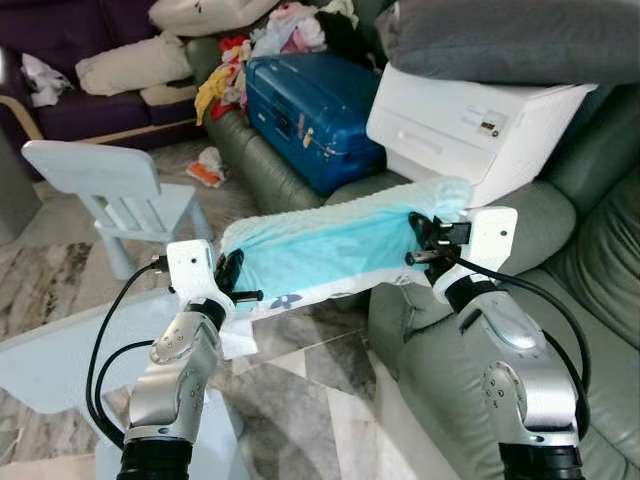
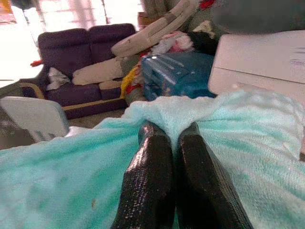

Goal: Move the pillow to the sofa

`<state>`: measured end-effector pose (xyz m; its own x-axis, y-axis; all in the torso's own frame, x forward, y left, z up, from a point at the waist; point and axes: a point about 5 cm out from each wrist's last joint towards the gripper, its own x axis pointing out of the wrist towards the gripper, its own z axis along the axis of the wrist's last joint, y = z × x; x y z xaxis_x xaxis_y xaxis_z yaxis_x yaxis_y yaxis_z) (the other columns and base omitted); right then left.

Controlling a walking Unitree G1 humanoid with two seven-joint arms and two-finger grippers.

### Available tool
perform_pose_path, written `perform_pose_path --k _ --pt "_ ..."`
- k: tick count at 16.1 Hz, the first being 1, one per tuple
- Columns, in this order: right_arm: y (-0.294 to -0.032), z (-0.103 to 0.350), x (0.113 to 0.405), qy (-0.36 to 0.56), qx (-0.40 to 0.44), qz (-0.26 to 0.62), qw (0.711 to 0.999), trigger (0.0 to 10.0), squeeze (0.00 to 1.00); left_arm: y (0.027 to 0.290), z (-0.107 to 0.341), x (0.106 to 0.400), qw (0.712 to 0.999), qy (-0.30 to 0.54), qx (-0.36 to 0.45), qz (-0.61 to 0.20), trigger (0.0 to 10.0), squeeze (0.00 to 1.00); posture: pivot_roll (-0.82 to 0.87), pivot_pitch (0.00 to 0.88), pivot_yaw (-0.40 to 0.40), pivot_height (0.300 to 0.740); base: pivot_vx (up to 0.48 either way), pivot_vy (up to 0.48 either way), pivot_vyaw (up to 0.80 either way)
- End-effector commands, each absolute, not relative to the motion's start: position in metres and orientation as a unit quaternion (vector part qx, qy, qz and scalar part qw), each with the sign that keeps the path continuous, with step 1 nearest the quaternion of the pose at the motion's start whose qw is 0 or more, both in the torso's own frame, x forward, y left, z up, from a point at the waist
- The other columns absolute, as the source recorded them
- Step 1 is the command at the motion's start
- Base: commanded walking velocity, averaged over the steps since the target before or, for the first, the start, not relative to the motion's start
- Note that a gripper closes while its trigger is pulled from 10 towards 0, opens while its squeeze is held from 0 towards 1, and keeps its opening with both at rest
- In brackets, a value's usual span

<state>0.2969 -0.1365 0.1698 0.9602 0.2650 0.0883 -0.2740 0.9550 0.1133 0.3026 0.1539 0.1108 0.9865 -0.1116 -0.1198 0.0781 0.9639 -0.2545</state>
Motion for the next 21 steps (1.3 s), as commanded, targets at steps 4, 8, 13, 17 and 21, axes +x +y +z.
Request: perform_pose_path --k 4,8,13,17,21 --pt "-0.1357 0.1777 0.2940 -0.051 0.064 0.137 0.987 10.0 0.00 0.1558 0.1130 0.3014 0.987 0.068 -0.136 -0.046 10.0 0.00 -0.17 0.000 0.019 0.740 0.000 0.000 0.00" --pt "-0.1359 0.1772 0.2937 -0.048 0.064 0.137 0.987 10.0 0.00 0.1553 0.1133 0.3012 0.987 0.069 -0.140 -0.048 10.0 0.00 -0.17 0.000 0.017 0.740 0.000 0.000 0.00" --pt "-0.1358 0.1763 0.2932 -0.046 0.064 0.137 0.987 10.0 0.00 0.1544 0.1132 0.3007 0.986 0.072 -0.142 -0.051 10.0 0.00 -0.17 0.000 0.018 0.740 0.000 0.200 0.00" --pt "-0.1357 0.1763 0.2926 -0.045 0.063 0.136 0.988 10.0 0.00 0.1543 0.1130 0.3001 0.986 0.074 -0.142 -0.053 10.0 0.00 -0.17 0.000 0.018 0.740 0.000 0.392 0.00" --pt "-0.1366 0.1764 0.2927 -0.044 0.062 0.136 0.988 10.0 0.00 0.1530 0.1125 0.2997 0.985 0.076 -0.141 -0.055 10.0 0.00 -0.18 0.000 0.015 0.740 0.000 0.430 0.00"
